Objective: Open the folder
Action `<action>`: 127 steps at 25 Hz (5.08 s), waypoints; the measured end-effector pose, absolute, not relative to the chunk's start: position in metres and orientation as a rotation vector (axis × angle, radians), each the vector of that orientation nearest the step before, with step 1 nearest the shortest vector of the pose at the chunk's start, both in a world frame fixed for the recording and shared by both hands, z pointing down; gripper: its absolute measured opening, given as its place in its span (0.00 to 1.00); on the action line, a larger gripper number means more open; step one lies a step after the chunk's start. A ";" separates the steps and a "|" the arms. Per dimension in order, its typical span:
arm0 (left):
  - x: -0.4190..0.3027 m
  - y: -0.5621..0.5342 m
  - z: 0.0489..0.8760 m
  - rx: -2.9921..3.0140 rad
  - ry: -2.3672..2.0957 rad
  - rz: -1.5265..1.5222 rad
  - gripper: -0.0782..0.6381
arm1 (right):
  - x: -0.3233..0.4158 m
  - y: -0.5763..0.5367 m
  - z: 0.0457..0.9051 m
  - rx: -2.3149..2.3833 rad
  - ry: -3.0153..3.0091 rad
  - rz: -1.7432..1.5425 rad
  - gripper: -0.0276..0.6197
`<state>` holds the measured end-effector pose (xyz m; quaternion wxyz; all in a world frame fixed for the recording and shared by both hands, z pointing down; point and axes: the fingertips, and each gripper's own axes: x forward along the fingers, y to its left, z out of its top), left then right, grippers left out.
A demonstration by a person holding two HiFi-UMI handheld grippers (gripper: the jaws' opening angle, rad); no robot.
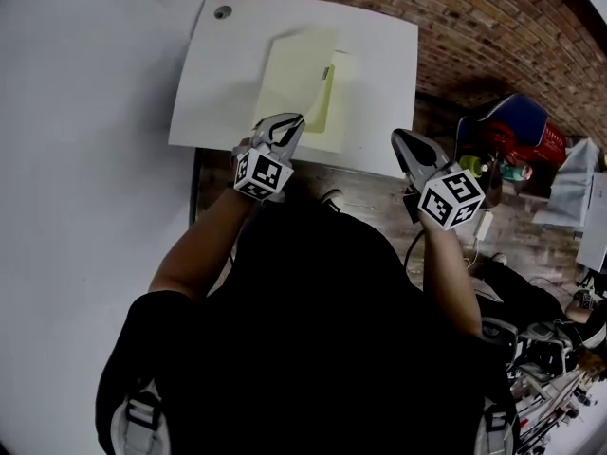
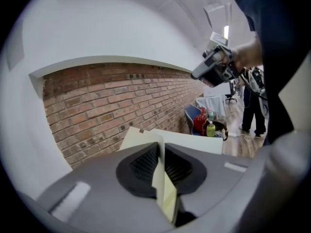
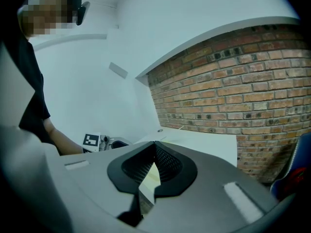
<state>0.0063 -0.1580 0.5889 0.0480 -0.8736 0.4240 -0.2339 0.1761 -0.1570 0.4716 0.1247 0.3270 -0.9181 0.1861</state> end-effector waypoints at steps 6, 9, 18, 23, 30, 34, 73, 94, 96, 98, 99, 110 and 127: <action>-0.012 -0.156 0.578 -2.721 1.383 -0.609 0.13 | 0.158 -0.161 0.476 0.904 -2.683 0.540 0.05; -0.025 -0.158 0.570 -2.758 1.464 -0.508 0.13 | 0.149 -0.163 0.478 0.873 -2.689 0.539 0.05; -0.073 -0.159 0.567 -2.818 1.673 -0.277 0.12 | 0.127 -0.171 0.482 0.803 -2.693 0.536 0.05; -0.092 -0.157 0.561 -2.854 1.775 -0.113 0.12 | 0.116 -0.173 0.482 0.767 -2.699 0.531 0.05; -0.125 -0.151 0.559 -2.875 1.939 0.088 0.12 | 0.099 -0.178 0.486 0.730 -2.701 0.534 0.05; -0.147 -0.149 0.564 -2.864 2.057 0.185 0.12 | 0.090 -0.181 0.489 0.708 -2.699 0.540 0.05; -0.307 -0.141 0.616 -2.629 2.597 0.521 0.12 | 0.050 -0.204 0.496 0.732 -2.656 0.556 0.05; -0.353 -0.131 0.678 -2.568 2.840 0.435 0.12 | 0.050 -0.215 0.503 0.793 -2.621 0.601 0.05; -0.356 -0.128 0.683 -2.561 2.864 0.433 0.12 | 0.050 -0.215 0.503 0.801 -2.619 0.606 0.05; -0.359 -0.125 0.688 -2.554 2.884 0.423 0.12 | 0.051 -0.215 0.503 0.806 -2.617 0.609 0.05; -0.360 -0.125 0.690 -2.553 2.889 0.416 0.12 | 0.052 -0.215 0.503 0.808 -2.616 0.610 0.05; -0.366 -0.122 0.707 -2.538 2.933 0.380 0.12 | 0.056 -0.213 0.505 0.818 -2.604 0.621 0.05; -0.375 -0.110 0.753 -2.555 3.079 0.280 0.13 | 0.058 -0.214 0.510 0.835 -2.588 0.640 0.05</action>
